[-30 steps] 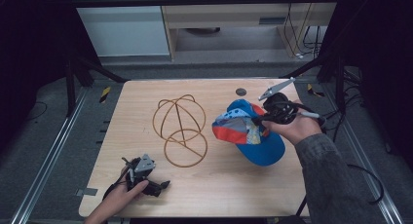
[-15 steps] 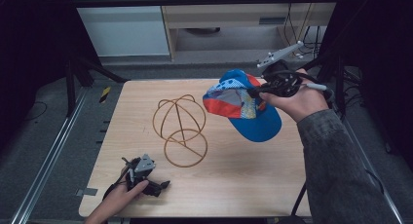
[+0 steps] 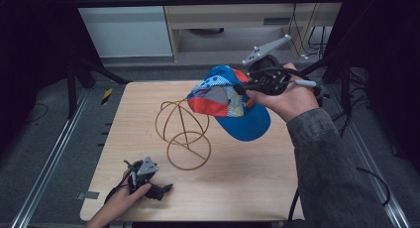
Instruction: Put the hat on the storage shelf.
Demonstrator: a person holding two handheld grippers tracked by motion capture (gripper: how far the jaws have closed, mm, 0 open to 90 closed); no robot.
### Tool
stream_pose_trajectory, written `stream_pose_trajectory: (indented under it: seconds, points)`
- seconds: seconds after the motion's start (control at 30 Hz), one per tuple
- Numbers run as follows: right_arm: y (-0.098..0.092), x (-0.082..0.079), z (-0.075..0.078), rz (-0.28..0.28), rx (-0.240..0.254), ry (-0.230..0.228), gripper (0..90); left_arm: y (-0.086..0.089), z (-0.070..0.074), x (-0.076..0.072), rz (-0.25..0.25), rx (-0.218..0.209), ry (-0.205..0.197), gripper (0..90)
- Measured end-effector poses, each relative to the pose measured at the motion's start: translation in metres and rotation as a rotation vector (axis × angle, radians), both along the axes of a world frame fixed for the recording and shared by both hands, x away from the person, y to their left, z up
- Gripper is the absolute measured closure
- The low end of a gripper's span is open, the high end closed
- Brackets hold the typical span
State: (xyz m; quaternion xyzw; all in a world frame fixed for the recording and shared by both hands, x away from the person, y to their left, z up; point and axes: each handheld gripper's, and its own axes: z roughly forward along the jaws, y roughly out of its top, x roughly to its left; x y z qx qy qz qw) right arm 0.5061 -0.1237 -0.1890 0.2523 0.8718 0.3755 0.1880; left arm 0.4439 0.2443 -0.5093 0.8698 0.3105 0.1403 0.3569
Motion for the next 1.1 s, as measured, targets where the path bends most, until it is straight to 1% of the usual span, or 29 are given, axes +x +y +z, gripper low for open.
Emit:
stream_pose_trajectory:
  seconds: [0.07,0.1,0.17,0.33,0.37,0.43,0.57,0.77,1.07,1.1]
  points:
    - [0.008,0.001,0.004,0.010,-0.003,-0.014,90.0,0.000,0.000,0.000,0.000,0.000,0.000,0.0]
    - [0.017,0.002,0.007,0.022,-0.002,-0.022,89.9,0.000,0.000,0.000,0.000,0.000,0.000,0.0]
    - [0.020,0.003,0.009,0.024,-0.005,-0.022,90.0,0.000,0.000,0.000,0.000,0.000,0.000,0.0]
    - [0.045,0.012,0.012,0.049,-0.018,-0.025,90.0,0.000,0.000,0.000,0.000,0.001,0.000,0.0]
    - [0.054,0.015,0.013,0.061,-0.026,-0.027,90.0,0.000,0.000,0.000,0.003,-0.004,-0.001,0.0]
    - [0.057,0.015,0.013,0.065,-0.028,-0.030,90.0,0.000,0.000,0.000,0.003,-0.003,-0.001,0.0]
    - [0.074,0.020,0.014,0.087,-0.039,-0.027,90.0,0.000,0.000,0.000,0.003,-0.003,-0.001,0.0]
    - [0.091,0.026,0.009,0.098,-0.066,-0.021,90.0,0.000,0.000,0.000,0.003,-0.003,-0.001,0.0]
    - [0.101,0.036,0.004,0.099,-0.080,-0.015,90.0,0.000,0.000,0.000,0.004,-0.006,-0.001,0.0]
    - [0.105,0.039,0.003,0.099,-0.075,-0.006,90.0,0.000,0.000,0.000,0.005,-0.006,0.000,0.0]
